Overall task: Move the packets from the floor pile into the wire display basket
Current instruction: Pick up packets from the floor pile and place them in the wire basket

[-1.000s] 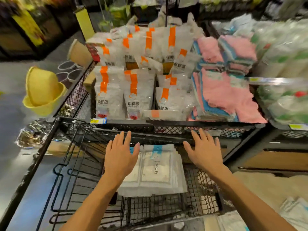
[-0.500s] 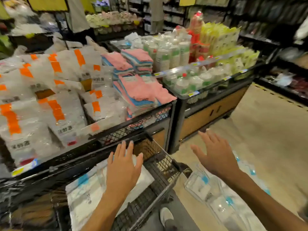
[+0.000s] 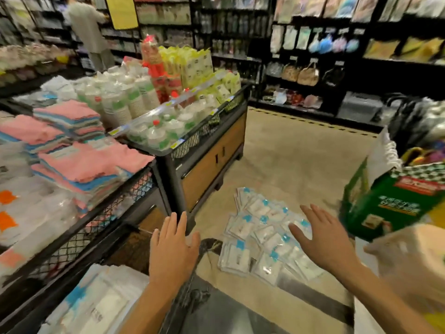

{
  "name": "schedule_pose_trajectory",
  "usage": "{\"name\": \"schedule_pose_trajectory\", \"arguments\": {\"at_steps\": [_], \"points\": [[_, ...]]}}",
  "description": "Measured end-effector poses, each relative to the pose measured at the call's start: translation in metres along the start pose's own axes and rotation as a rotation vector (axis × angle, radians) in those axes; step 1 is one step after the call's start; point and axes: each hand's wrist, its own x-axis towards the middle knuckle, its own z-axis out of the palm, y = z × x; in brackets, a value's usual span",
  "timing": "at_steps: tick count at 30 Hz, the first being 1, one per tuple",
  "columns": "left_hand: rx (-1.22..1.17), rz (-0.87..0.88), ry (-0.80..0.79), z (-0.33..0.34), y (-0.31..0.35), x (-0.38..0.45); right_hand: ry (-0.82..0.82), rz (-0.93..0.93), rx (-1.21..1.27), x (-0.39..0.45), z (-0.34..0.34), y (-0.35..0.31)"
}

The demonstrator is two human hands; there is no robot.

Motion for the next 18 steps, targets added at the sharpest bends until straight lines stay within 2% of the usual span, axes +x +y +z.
{"name": "schedule_pose_trajectory", "arguments": {"at_steps": [8, 18], "points": [[0.075, 0.091, -0.032, 0.036, 0.082, 0.052, 0.001, 0.130, 0.072, 0.026, 0.008, 0.079], [0.144, 0.103, -0.112, 0.098, 0.135, 0.101, -0.068, 0.200, 0.106, 0.082, 0.033, 0.151]]}}
